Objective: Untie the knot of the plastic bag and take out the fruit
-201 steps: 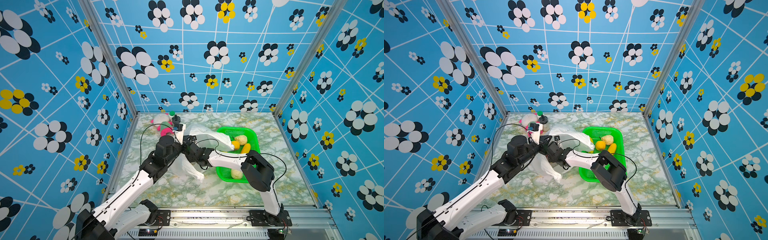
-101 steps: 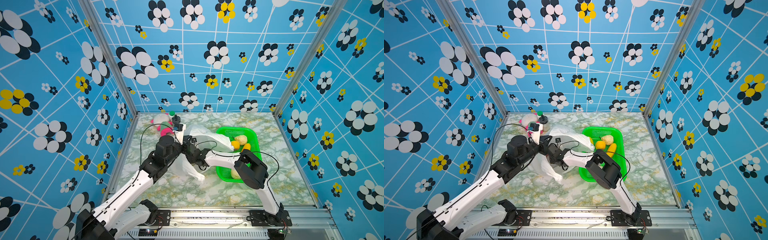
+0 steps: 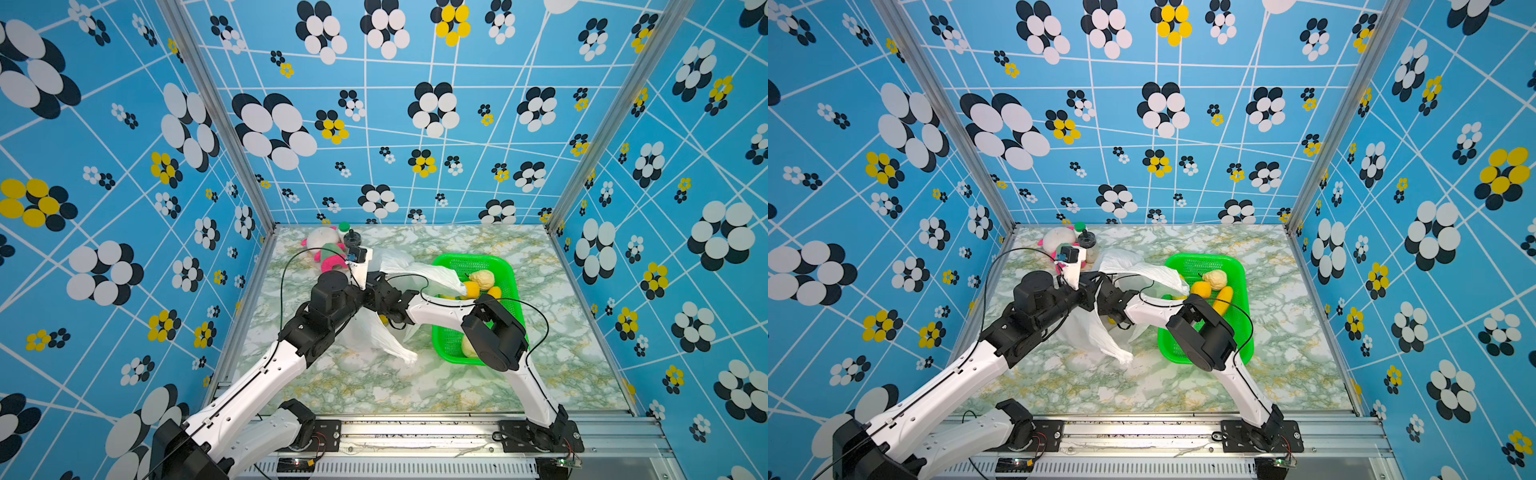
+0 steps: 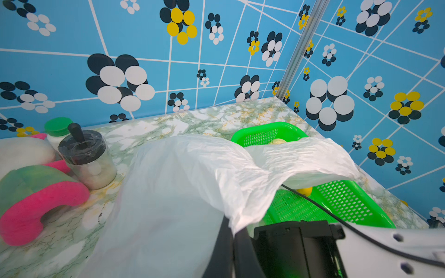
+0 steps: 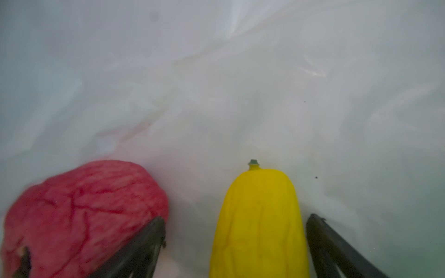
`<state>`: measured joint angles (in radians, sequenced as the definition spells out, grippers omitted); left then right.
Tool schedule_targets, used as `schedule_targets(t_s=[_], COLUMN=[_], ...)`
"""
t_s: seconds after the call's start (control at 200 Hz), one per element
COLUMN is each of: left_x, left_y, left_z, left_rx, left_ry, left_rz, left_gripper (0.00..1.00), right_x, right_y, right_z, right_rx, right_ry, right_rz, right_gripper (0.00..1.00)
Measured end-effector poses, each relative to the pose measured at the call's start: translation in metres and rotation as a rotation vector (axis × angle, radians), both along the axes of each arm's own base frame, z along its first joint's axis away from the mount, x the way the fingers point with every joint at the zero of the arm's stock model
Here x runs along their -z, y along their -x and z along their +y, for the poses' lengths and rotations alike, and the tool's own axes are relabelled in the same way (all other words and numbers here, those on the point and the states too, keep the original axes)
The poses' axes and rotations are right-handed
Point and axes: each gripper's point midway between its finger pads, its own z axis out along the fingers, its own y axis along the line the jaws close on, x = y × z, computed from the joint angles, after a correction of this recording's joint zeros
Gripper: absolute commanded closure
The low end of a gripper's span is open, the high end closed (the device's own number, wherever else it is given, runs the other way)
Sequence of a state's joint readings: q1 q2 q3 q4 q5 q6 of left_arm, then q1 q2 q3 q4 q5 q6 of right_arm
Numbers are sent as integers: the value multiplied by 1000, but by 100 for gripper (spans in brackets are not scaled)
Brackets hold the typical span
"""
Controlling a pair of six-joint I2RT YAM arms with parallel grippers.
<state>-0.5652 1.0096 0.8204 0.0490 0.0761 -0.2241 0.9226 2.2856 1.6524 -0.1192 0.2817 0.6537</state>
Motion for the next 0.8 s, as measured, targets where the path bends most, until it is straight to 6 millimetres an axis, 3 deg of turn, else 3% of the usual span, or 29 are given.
schedule_targets(t_s=[0.075, 0.19, 0.245, 0.505, 0.8], left_x=[0, 0, 0, 11, 18], left_y=[0, 0, 0, -5, -3], left_z=[0, 0, 0, -3, -15], left_rx=[0, 0, 0, 2, 65], left_ry=[0, 0, -1, -16, -36], left_rz=[0, -1, 0, 25, 30], left_gripper=[100, 100, 100, 100, 100], right_x=[0, 3, 4, -9, -82], right_y=[-2, -7, -8, 10, 32], right_z=[-2, -8, -13, -44, -74], right_rx=[13, 24, 37, 53, 55], right_ry=[-12, -17, -27, -17, -130], right_rz=[8, 13, 12, 15, -83], right_gripper=[26, 50, 55, 62, 67])
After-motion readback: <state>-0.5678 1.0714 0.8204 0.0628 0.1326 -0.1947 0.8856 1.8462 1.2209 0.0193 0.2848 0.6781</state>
